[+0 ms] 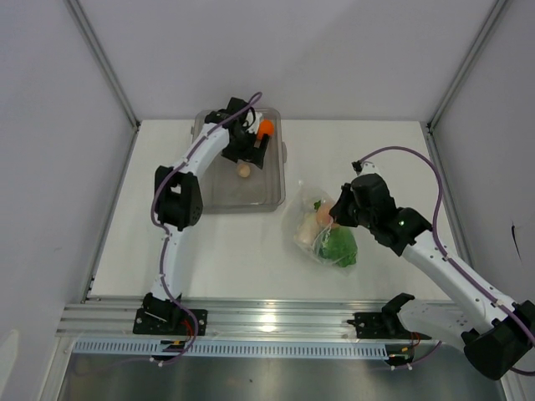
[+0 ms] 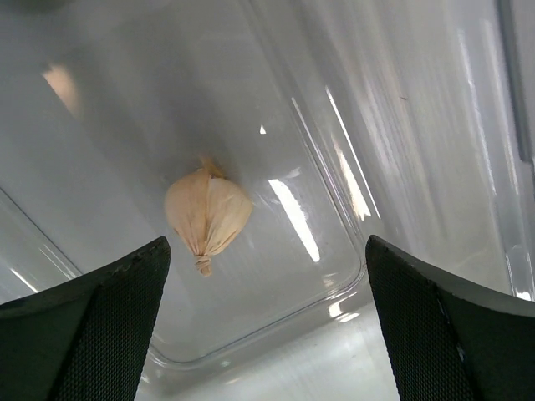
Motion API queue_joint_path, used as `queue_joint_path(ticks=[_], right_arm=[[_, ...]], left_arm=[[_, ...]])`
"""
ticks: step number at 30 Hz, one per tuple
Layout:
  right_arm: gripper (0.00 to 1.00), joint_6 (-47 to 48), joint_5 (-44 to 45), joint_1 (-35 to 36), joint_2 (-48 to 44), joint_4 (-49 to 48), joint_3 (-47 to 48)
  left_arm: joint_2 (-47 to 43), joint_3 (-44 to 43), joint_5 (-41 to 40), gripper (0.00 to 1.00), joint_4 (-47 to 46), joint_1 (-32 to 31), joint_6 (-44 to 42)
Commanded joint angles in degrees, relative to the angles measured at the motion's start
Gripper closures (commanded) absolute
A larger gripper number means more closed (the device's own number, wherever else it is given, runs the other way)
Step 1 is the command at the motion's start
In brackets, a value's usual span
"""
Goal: Place the food in the zip-top bag and seal the zipper
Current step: Pick up the fake vegetable from the bin.
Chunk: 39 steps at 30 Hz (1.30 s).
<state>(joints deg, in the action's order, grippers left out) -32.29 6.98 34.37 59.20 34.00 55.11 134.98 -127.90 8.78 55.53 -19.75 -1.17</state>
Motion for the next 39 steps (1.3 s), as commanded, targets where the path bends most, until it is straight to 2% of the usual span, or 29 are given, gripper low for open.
queue_joint_path(ticks=[1, 13, 19, 24, 29, 39], right_arm=[[1.00, 0.2, -0.2, -0.2, -1.3, -1.5, -0.4], [1.00, -0.3, -0.8, -0.2, -2.3, -3.4, -2.5], [1.00, -0.8, -0.2, -0.2, -4.0, -3.9, -4.0], [1.00, -1.2, 0.4, -0.2, -6.1, -4.3, -6.4], [1.00, -1.5, 0.1, -0.3, -7.2, -6.1, -8.2], [1.00, -0.9, 0.7, -0.3, -8.6, -6.1, -7.8]], left_arm=[[1.0, -2.7, -1.1, 0.01, -0.8, 0.8, 8.9], [3.6, -5.7, -5.0, 0.01, 6.8, 2.7, 28.4], [1.8, -1.4, -7.8, 0.00, 5.9, 3.0, 37.3], [1.9, -1.7, -13.1, 0.01, 7.9, 2.9, 41.7], [2.1, -1.6, -13.3, 0.00, 7.6, 3.0, 42.8], [4.5, -1.8, -12.9, 0.16, 6.9, 3.0, 44.0]])
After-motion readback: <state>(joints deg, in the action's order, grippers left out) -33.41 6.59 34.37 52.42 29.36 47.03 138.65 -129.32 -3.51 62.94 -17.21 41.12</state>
